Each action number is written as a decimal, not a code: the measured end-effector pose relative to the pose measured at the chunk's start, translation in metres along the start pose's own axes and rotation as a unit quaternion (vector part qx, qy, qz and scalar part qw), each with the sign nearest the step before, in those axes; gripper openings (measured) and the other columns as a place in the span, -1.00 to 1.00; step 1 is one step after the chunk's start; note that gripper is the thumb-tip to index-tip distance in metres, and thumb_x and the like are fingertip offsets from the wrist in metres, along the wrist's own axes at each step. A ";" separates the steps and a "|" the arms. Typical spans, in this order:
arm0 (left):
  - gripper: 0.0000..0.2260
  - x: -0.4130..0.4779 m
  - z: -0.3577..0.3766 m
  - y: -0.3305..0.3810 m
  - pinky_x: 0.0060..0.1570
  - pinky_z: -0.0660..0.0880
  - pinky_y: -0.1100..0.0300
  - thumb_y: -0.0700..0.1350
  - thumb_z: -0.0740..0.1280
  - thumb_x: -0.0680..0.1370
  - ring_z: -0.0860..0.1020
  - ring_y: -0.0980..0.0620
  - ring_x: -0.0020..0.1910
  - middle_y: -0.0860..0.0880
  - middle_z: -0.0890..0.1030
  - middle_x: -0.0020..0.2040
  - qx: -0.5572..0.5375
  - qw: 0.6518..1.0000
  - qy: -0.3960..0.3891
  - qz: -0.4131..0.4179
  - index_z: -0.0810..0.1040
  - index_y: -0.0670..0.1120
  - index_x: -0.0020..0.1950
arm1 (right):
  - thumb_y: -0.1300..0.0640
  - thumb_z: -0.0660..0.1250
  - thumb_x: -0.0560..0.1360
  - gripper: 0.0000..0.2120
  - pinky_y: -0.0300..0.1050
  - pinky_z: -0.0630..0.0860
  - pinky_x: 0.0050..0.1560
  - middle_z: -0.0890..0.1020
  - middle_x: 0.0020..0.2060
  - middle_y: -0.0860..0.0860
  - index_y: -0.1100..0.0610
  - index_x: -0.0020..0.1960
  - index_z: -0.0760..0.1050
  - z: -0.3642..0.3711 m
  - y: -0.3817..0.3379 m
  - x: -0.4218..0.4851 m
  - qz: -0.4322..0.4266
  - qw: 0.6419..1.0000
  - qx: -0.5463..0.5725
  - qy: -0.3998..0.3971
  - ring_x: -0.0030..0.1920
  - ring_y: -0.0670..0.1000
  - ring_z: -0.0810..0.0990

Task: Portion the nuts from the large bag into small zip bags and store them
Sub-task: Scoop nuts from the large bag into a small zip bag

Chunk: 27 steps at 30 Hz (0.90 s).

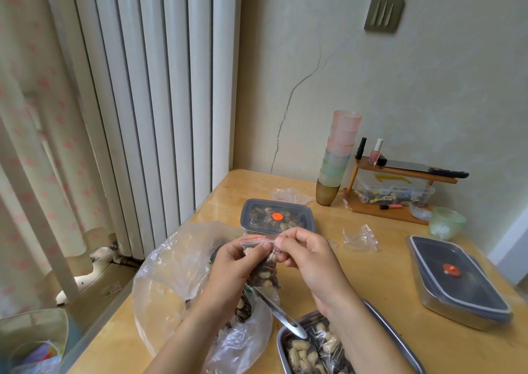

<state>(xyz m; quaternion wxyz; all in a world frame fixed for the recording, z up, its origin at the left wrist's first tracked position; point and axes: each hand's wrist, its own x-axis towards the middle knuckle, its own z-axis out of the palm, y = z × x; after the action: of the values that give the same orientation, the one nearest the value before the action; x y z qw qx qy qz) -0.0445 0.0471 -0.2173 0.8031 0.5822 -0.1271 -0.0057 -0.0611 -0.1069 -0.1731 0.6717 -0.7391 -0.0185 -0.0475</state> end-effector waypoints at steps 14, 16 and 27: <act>-0.86 -0.004 0.004 0.007 -0.02 0.58 -0.07 -0.08 0.45 0.54 0.66 -0.10 -0.06 -0.19 0.70 -0.07 -0.027 0.999 0.005 -0.019 0.72 -0.13 -0.02 | 0.23 0.41 0.58 -0.92 -0.31 0.51 -0.21 0.65 -0.33 -0.03 0.17 -0.08 0.66 -0.003 -0.005 -0.003 -0.038 0.998 -0.056 -0.013 -0.26 -0.12 0.60; -0.89 -0.006 0.006 0.009 -0.06 0.58 -0.06 -0.08 0.44 0.54 0.65 -0.07 -0.11 -0.16 0.69 -0.12 -0.036 0.999 0.003 -0.023 0.71 -0.09 -0.06 | 0.24 0.42 0.58 -0.92 -0.32 0.50 -0.21 0.65 -0.34 -0.07 0.15 -0.10 0.65 -0.003 -0.005 -0.003 -0.041 0.997 -0.062 -0.001 -0.26 -0.14 0.61; -0.89 -0.010 0.008 0.016 -0.24 0.58 0.20 -0.16 0.42 0.58 0.66 0.01 -0.21 -0.14 0.69 -0.20 -0.018 1.000 0.022 0.013 0.70 -0.19 -0.07 | 0.15 0.43 0.58 -0.93 -0.30 0.48 -0.17 0.65 -0.31 -0.10 0.12 -0.06 0.66 -0.004 -0.005 -0.004 -0.042 0.995 -0.088 -0.028 -0.24 -0.15 0.60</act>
<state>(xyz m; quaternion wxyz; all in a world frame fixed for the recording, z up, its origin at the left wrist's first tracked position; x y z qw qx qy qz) -0.0579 0.0462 -0.2025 0.8158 0.5663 -0.1165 0.0151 -0.0656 -0.1104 -0.1683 0.6003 -0.7952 -0.0643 -0.0564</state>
